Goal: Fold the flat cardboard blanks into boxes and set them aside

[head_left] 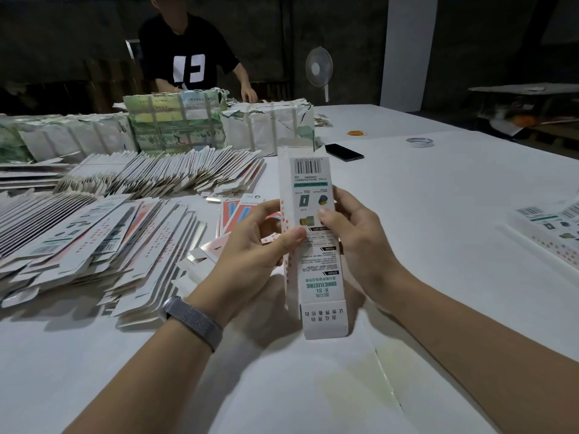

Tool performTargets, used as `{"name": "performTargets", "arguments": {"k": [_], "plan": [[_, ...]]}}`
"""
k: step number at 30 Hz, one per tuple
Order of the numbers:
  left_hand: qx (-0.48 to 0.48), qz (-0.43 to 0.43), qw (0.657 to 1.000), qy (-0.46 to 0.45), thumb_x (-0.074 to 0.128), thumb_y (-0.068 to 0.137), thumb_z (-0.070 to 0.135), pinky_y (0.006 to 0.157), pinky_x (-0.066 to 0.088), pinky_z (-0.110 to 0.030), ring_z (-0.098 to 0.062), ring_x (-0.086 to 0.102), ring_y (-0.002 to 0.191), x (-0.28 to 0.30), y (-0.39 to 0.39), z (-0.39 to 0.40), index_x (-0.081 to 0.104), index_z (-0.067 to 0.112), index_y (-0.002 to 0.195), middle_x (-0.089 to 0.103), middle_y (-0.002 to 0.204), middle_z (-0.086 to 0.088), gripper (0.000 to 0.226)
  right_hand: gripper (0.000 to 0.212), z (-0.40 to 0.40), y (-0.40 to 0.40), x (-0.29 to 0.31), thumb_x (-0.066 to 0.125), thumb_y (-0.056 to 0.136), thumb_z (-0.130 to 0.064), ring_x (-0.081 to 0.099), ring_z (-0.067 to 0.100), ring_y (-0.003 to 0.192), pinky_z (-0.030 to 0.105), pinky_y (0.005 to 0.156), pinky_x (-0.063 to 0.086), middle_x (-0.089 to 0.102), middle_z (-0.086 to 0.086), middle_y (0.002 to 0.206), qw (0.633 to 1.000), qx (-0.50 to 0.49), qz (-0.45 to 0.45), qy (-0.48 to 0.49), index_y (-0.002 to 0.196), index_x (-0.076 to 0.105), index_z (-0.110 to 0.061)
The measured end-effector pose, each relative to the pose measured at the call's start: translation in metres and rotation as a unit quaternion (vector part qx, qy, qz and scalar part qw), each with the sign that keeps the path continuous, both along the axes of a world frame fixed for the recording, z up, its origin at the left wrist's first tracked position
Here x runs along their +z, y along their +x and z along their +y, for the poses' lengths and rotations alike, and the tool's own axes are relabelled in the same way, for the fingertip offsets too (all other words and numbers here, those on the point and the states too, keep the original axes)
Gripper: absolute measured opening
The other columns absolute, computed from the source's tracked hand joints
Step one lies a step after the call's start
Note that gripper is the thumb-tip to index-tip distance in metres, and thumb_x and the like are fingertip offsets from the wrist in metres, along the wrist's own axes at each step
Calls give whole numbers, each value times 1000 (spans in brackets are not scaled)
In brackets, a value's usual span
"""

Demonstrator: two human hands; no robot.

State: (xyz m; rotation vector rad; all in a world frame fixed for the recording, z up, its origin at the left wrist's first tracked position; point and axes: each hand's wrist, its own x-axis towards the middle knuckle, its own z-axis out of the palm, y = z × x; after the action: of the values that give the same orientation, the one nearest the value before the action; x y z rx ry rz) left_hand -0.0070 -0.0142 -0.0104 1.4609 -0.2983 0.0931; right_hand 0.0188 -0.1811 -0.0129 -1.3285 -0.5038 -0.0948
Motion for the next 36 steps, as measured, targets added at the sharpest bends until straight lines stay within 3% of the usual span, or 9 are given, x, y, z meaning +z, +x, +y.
{"name": "performTargets", "arguments": {"k": [2, 7, 12, 17, 20, 23, 28, 31, 36], "plan": [[-10, 18, 1000, 0, 72, 79, 24, 74, 61, -34, -27, 72, 92, 2, -1, 3, 58, 13, 130, 64, 115, -33, 54, 31, 1, 0, 1, 56, 100, -11, 74, 22, 87, 33, 70, 60, 75, 12, 104, 1000, -1, 6, -1, 126, 58, -27], [-18, 41, 999, -8, 66, 83, 37, 74, 59, -32, -21, 73, 90, 1, 0, 2, 58, 17, 130, 76, 107, -7, 52, 43, 1, -3, 4, 54, 101, -9, 72, 29, 92, 46, 78, 62, 73, 16, 107, 1000, 12, 23, 13, 136, 50, -32], [38, 40, 998, -29, 59, 93, 40, 70, 59, -31, -22, 73, 88, 3, 1, 2, 65, 22, 123, 76, 106, -5, 35, 46, 2, -9, 2, 54, 101, -10, 74, 27, 91, 35, 73, 61, 71, 17, 103, 999, 32, -18, -39, 134, 48, -41], [61, -17, 998, -28, 62, 87, 37, 69, 60, -31, -18, 73, 84, 4, 0, 1, 66, 23, 118, 78, 103, -4, 34, 55, 4, -12, 1, 61, 91, -24, 70, 32, 90, 47, 77, 62, 63, 26, 94, 995, -15, -57, -80, 139, 43, -45], [72, -40, 996, -37, 66, 83, 34, 76, 62, -40, -23, 73, 87, 5, 1, 3, 63, 16, 120, 77, 101, -8, 41, 56, 3, -13, 3, 59, 91, -22, 71, 29, 90, 43, 77, 62, 67, 18, 95, 994, -9, -73, -84, 136, 41, -50], [59, -38, 996, -47, 69, 80, 32, 79, 60, -44, -27, 72, 87, 5, 2, 5, 60, 14, 118, 75, 102, -15, 43, 56, 1, -13, 4, 57, 91, -16, 72, 27, 93, 35, 73, 61, 73, 11, 102, 996, 14, -66, -64, 137, 41, -45], [-14, -7, 997, -75, 64, 85, 25, 55, 53, -20, -16, 70, 69, 4, 0, -1, 58, 10, 118, 72, 94, -15, 37, 53, -1, -14, 6, 51, 98, -4, 74, 26, 86, 33, 69, 60, 75, 7, 105, 999, 42, -24, -17, 138, 44, -38], [-40, -5, 998, -58, 64, 84, 26, 53, 50, -18, -15, 63, 64, 1, -1, -4, 58, 8, 123, 62, 99, -25, 43, 48, 0, -13, 8, 50, 101, -7, 71, 30, 86, 40, 72, 60, 72, 16, 109, 999, 37, -3, 2, 143, 43, -30], [-36, -2, 998, -55, 66, 83, 24, 50, 46, -21, -10, 56, 55, 2, -1, -4, 44, 22, 142, 56, 95, -20, 63, 44, 0, -13, 7, 49, 101, -5, 72, 27, 79, 35, 66, 59, 74, 15, 103, 1000, 24, 12, -10, 139, 47, -27]]}}
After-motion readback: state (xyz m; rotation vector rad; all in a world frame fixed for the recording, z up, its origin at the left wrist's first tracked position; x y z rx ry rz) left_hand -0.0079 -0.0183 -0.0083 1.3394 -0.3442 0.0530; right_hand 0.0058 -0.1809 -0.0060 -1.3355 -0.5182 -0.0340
